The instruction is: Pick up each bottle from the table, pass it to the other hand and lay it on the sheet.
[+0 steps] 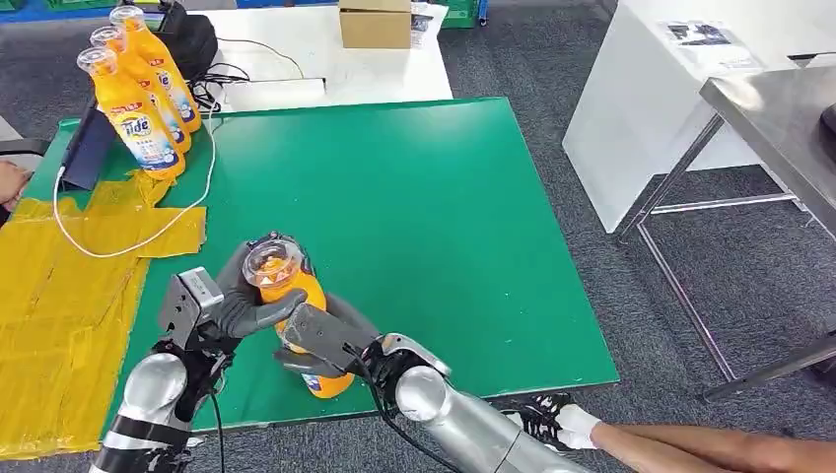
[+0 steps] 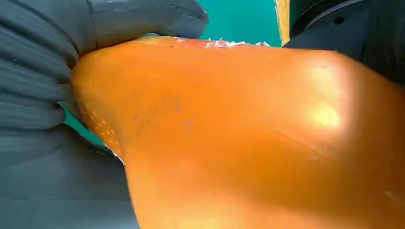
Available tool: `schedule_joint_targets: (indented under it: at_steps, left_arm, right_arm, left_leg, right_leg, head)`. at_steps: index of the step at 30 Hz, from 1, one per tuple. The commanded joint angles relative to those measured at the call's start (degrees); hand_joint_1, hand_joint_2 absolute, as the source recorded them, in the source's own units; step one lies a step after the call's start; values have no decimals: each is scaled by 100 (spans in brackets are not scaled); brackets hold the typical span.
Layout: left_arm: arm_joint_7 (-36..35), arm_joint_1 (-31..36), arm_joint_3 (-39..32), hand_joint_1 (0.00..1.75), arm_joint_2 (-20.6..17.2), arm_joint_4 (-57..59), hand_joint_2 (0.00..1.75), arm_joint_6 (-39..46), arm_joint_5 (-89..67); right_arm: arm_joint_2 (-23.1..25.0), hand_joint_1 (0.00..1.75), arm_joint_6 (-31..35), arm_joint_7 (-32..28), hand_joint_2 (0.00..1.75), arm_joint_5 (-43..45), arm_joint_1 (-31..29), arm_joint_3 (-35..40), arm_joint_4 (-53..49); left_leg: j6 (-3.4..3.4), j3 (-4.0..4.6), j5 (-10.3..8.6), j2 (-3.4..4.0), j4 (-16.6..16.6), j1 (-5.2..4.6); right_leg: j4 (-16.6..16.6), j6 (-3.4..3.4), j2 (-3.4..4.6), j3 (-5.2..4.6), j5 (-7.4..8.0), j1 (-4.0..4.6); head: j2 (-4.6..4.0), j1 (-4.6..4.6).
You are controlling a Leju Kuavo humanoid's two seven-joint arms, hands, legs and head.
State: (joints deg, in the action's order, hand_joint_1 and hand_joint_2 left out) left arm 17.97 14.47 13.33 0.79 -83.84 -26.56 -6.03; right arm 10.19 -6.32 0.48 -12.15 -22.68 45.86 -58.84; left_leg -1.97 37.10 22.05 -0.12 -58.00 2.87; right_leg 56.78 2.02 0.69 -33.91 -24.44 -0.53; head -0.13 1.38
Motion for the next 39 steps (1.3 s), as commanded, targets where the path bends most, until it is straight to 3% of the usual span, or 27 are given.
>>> schedule_joint_targets:
  at_steps: [1, 7, 8, 9, 10, 11, 17, 27, 30, 33, 36, 39]
  left_arm:
    - [23, 325, 682, 175, -2, 279, 175, -129, -29]
    - [22, 315, 629, 175, 19, 260, 175, -119, -29]
    - [74, 311, 610, 175, 8, 215, 175, -27, -116]
    - [88, 304, 561, 175, -2, 195, 175, 11, -129]
    - [124, 274, 496, 175, -41, 125, 175, 169, -262]
    - [179, 234, 392, 175, -80, 50, 175, 308, -379]
    - [261, 119, -178, 175, -177, -119, 175, 314, -285]
    - [370, 18, -318, 175, -198, -168, 175, 236, -368]
    - [542, 40, -262, 175, -344, -342, 175, 1019, -1428]
    - [413, 275, -266, 175, -647, -348, 175, 2732, -3809]
    - [213, 485, -630, 175, -948, 291, 175, 3048, -4425]
    - [465, 487, -859, 175, -1106, 689, 175, 3384, -4669]
  right_arm:
    - [-9, 175, -135, 72, 175, -47, -100, 463, 337]
    - [-28, 175, -97, 77, 175, -58, -60, 425, 271]
    - [-55, 140, -93, 83, 175, -98, -82, 444, 246]
    - [-64, 0, -54, 58, 175, -149, -63, 422, 168]
    - [-118, 0, 82, 39, 175, -318, -43, 418, -17]
    - [-201, 0, 114, 38, 0, -351, 40, 309, -304]
    - [-552, 0, 125, 195, 0, -444, 313, 29, -1189]
    - [-687, 0, 85, 165, 0, -582, 328, -84, -1289]
    - [-769, 0, 112, 138, 0, -689, 441, -156, -1450]
    - [-984, 0, 136, 106, 0, -719, 589, -236, -1824]
    - [-1341, 0, 158, 45, 0, -652, 784, -381, -2320]
    - [-1531, 0, 109, 25, 0, -594, 897, -495, -2580]
  left_leg:
    - [33, -22, 0, -20, 10, -11]
    - [36, -27, 1, -18, 13, -12]
    - [26, -15, 0, -16, 7, -7]
    - [29, -18, 1, -16, 8, -9]
    - [36, -26, 2, -17, 11, -11]
    - [27, -14, 1, -13, 5, -7]
    - [33, -19, 4, -11, 8, -11]
    - [29, -11, 1, -5, 8, -10]
    - [23, -6, 2, -5, 6, -7]
    - [33, -13, 4, -10, 8, -10]
    - [28, -12, -1, -20, 10, -10]
    - [24, -17, -2, -14, 16, -13]
  right_leg:
    - [-5, -3, -29, 28, -9, -4]
    - [-7, -4, -28, 33, -10, -5]
    - [-4, -2, -23, 21, -7, -3]
    - [-5, -3, -24, 24, -8, -3]
    - [-7, -4, -27, 32, -10, -4]
    - [-2, -3, -21, 19, -8, -2]
    - [-4, -3, -18, 26, -9, -5]
    - [-3, -2, -10, 19, -4, -4]
    - [-4, -1, -8, 15, -3, -1]
    - [-3, -3, -15, 23, -8, -3]
    - [0, -5, -24, 23, -8, -3]
    - [-4, -4, -16, 24, -5, -6]
  head:
    - [0, 0]
    - [0, 0]
    - [0, 0]
    - [0, 0]
    - [0, 0]
    - [0, 0]
    - [0, 2]
    - [0, 2]
    - [0, 2]
    - [0, 2]
    - [0, 0]
    - [0, 0]
